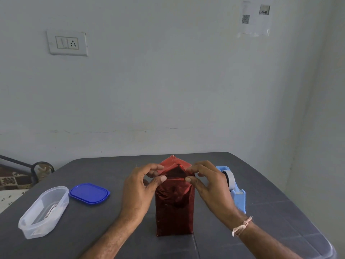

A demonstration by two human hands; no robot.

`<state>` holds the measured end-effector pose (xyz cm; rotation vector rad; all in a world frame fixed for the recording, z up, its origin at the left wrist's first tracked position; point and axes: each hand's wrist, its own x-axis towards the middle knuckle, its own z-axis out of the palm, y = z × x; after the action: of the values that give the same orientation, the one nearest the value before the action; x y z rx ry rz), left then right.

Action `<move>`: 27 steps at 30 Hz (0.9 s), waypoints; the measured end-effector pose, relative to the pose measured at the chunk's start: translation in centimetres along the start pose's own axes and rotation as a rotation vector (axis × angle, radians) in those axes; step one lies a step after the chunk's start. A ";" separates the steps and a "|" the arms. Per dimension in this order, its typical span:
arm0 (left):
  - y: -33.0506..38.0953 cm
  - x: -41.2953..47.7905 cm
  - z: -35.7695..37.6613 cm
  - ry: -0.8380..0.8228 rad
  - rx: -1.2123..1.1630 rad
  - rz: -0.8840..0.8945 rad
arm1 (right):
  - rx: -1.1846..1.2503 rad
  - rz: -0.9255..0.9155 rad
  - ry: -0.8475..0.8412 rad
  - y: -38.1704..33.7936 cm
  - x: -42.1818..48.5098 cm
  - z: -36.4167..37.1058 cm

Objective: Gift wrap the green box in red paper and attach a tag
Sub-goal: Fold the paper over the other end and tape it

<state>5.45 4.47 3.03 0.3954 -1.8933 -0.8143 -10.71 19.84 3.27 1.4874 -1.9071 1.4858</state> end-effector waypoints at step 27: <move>-0.4 1.8 0.5 -0.083 -0.152 -0.131 | 0.046 0.274 -0.021 -1.4 2.7 1.0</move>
<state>4.17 3.33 3.79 0.3989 -1.8810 -1.0693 -10.34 17.64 5.54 1.3055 -2.1737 1.6431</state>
